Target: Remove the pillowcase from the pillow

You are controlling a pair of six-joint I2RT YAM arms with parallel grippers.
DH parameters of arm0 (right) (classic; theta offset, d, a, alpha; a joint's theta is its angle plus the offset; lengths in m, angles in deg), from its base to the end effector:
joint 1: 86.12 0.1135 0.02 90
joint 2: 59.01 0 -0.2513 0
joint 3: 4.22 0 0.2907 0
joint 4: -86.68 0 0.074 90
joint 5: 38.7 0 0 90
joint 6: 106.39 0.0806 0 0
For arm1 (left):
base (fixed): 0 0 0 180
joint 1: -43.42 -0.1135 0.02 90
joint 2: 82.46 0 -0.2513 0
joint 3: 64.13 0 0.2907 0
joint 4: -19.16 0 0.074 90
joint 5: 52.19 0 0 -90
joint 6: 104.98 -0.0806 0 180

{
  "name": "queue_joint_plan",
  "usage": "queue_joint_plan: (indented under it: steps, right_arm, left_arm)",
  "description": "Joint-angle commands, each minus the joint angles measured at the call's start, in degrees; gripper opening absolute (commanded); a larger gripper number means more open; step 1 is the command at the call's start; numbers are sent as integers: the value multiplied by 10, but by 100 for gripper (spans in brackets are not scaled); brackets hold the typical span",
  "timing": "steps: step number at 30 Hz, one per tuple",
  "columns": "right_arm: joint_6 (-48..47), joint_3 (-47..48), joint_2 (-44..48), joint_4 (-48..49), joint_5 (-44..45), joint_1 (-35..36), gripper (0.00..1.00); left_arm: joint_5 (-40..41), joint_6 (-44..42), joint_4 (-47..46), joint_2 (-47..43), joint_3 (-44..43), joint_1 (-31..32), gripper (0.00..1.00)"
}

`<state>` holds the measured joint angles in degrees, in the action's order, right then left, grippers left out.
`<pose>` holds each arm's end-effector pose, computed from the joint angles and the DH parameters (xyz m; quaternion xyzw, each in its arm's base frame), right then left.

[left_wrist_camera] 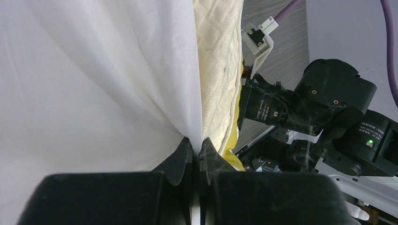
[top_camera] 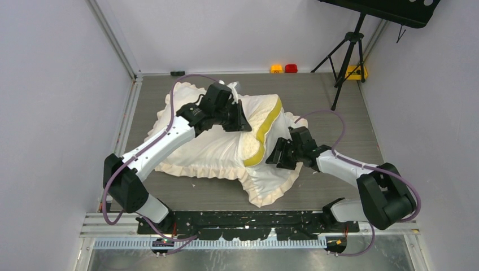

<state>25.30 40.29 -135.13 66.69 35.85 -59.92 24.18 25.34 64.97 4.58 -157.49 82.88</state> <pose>0.2610 0.1524 0.0862 0.0823 0.9332 0.2873 0.1995 0.3072 -0.2775 0.2996 0.0439 0.8984 -0.3540 0.2562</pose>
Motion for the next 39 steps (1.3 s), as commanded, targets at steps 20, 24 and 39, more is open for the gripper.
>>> queue_joint_plan:
  steps: [20, 24, 39]
  right_arm:
    - [160, 87, 188, 66, 58, 2, 93]
    - [199, 100, 120, 132, 25, 3, 93]
    - [153, 109, 106, 98, 59, 4, 0]
  left_arm:
    - [-94, 26, -79, -56, 19, -8, 0]
    - [-101, 27, -79, -63, 24, -8, 0]
    - [87, -62, 105, -54, 1, -5, 34]
